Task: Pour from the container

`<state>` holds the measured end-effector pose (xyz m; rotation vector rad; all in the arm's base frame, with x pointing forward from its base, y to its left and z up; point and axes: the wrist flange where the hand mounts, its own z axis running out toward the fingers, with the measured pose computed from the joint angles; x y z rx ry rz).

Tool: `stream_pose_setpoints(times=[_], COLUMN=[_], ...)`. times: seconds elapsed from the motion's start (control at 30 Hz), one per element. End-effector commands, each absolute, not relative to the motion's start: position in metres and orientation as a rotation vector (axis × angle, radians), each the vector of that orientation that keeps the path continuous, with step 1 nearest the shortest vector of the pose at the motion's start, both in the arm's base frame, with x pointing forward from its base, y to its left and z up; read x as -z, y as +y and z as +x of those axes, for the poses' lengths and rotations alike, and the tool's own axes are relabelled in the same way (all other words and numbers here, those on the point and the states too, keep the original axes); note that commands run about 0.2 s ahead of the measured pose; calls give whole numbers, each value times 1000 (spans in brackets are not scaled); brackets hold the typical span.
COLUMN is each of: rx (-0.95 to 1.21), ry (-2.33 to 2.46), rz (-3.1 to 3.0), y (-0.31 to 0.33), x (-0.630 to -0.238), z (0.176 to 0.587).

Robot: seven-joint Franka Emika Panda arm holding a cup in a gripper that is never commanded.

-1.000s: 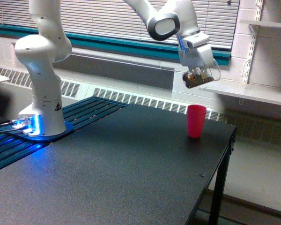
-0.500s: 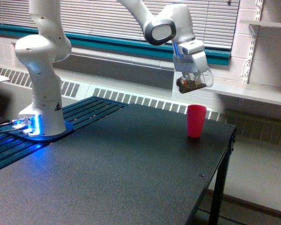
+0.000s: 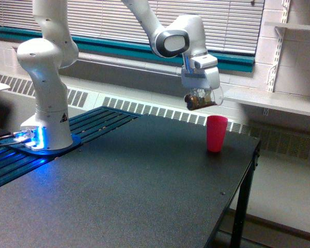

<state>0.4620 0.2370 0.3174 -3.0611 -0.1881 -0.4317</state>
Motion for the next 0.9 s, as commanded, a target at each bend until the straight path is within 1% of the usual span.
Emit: stream_pose_setpoints(times=[0.03,0.23,0.9], rx=[417,436,508], ry=[-153,-142,-51], rz=[-3071,-3080,-3087], y=[250,253,231], x=[-304,-301,-315], z=[451,448,449])
